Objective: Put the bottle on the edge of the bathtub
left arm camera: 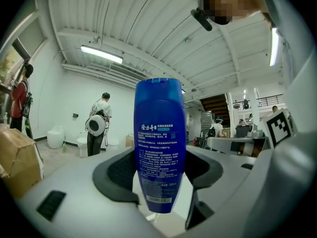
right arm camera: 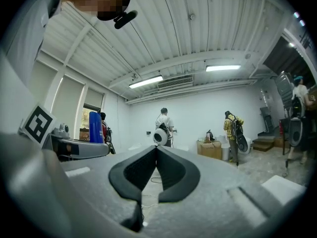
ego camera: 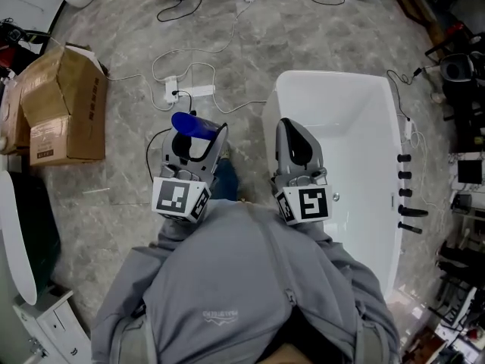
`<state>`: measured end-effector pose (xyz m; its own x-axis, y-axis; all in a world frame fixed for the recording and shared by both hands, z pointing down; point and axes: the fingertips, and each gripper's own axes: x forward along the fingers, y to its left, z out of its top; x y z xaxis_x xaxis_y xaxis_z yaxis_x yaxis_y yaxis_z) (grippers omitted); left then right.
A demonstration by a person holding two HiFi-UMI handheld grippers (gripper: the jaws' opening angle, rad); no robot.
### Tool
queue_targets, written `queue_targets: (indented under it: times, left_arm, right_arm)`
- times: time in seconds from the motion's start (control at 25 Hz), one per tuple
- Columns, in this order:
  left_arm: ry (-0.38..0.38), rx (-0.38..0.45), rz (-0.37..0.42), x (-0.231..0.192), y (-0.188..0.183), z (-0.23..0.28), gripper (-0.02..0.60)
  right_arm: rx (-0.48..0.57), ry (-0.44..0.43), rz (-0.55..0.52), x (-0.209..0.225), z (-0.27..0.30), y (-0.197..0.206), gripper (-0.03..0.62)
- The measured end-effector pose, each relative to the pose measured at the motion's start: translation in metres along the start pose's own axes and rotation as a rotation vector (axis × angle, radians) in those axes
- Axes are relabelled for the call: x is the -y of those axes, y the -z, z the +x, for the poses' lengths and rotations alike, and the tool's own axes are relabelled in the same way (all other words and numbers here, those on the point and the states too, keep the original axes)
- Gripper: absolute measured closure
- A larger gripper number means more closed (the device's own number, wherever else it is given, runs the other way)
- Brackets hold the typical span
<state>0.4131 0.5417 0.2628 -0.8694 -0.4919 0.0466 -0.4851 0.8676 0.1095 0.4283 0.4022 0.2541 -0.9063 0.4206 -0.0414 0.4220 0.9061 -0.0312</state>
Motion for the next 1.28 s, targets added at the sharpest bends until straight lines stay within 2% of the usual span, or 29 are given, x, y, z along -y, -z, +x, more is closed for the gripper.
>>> queue_targets:
  times: [0.16, 0.4, 0.56, 0.68, 0.92, 1.12, 1.28]
  left_arm:
    - [0.037, 0.007, 0.048, -0.026, -0.008, 0.041, 0.307]
    - [0.083, 0.003, 0.055, -0.076, -0.023, 0.100, 0.307]
    - [0.125, -0.004, -0.018, -0.112, -0.029, 0.142, 0.307]
    - [0.155, -0.006, -0.008, -0.132, -0.032, 0.170, 0.307]
    - [0.212, -0.014, 0.007, -0.155, -0.034, 0.208, 0.307]
    - [0.221, -0.038, -0.015, -0.159, -0.025, 0.222, 0.307]
    - [0.221, -0.056, -0.017, -0.166, -0.018, 0.240, 0.307]
  right_arm:
    - [0.018, -0.008, -0.024, 0.009, 0.047, -0.002, 0.592]
    - [0.006, 0.011, -0.045, 0.025, 0.127, -0.007, 0.592]
    - [0.007, 0.025, -0.029, 0.035, 0.175, -0.008, 0.592]
    - [0.009, 0.052, -0.024, 0.046, 0.203, -0.006, 0.592]
    - [-0.014, 0.099, -0.021, 0.060, 0.241, 0.001, 0.592]
    - [-0.055, 0.125, -0.003, 0.073, 0.250, 0.013, 0.592]
    - [-0.048, 0.119, 0.000, 0.083, 0.268, 0.016, 0.592]
